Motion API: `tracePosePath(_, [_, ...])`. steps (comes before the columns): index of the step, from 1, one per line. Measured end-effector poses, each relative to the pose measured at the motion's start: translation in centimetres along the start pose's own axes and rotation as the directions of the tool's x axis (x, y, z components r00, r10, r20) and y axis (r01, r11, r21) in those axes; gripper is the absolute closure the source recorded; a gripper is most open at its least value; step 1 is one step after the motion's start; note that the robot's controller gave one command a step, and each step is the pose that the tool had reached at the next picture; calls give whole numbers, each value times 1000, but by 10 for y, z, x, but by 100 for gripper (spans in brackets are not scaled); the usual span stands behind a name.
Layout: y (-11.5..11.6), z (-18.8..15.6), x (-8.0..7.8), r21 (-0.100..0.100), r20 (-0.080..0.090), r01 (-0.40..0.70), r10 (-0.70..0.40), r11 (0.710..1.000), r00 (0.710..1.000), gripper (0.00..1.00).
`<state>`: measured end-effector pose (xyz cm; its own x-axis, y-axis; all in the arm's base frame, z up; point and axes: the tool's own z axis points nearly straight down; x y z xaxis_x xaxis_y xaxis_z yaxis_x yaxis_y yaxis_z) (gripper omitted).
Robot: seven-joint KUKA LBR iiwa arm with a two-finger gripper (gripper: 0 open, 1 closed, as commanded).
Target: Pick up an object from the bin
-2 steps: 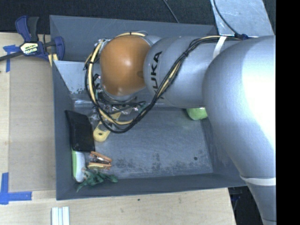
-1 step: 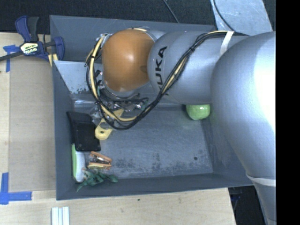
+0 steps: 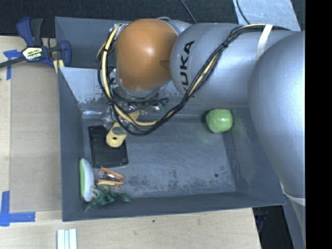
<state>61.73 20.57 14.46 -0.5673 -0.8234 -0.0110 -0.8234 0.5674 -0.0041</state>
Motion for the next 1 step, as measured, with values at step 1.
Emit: tracePosePath(1, [-1,-16,-1,2,4,-2,2,1000,1000,100])
